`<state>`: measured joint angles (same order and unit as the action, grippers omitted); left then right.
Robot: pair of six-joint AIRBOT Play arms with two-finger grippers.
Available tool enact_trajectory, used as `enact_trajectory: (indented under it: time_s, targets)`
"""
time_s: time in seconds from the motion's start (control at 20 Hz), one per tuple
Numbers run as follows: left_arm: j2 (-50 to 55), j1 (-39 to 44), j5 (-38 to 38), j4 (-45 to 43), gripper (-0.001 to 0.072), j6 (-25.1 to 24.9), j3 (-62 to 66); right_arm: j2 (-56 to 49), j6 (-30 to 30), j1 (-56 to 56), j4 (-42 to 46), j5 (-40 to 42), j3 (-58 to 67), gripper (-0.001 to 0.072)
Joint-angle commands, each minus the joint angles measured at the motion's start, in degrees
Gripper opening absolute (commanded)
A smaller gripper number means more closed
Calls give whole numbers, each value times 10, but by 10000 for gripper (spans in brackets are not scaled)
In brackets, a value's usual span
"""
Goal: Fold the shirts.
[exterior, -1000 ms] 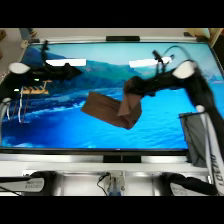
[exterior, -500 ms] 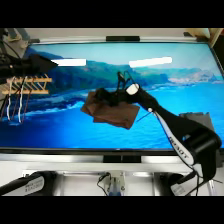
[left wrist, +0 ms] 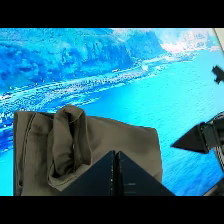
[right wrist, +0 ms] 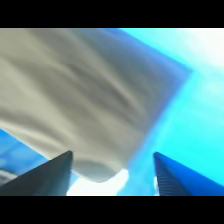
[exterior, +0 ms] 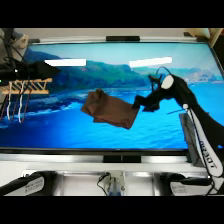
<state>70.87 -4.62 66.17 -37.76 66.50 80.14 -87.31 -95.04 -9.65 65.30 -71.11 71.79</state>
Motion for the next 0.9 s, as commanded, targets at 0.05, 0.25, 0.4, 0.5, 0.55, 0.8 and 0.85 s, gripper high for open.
enact_trajectory:
  time_s: [0.05, 0.25, 0.4, 0.5, 0.55, 0.8, 0.85]
  targets:
    - [0, 11, 1, -4, 30, 2, -7, 8, -10, 13, -72, 97, -141, 663]
    - [1, 25, -1, -4, 31, 2, -13, -19, 28, -25, -179, 209, -151, 662]
    - [2, 26, -5, -4, 31, 2, -13, -42, 28, -64, -225, 250, -151, 433]
    - [1, 26, -5, -4, 31, 2, -13, -40, 40, -66, -237, 274, -146, 79]
    - [2, 26, -5, -4, 31, 2, -13, -34, 79, -55, -249, 269, -132, 75]
    - [2, 26, -7, -4, 31, 2, -13, 59, 155, 63, -262, 152, 7, 75]
    - [3, 26, -7, -4, 31, 2, -13, 80, 136, 97, -241, 130, 31, 75]
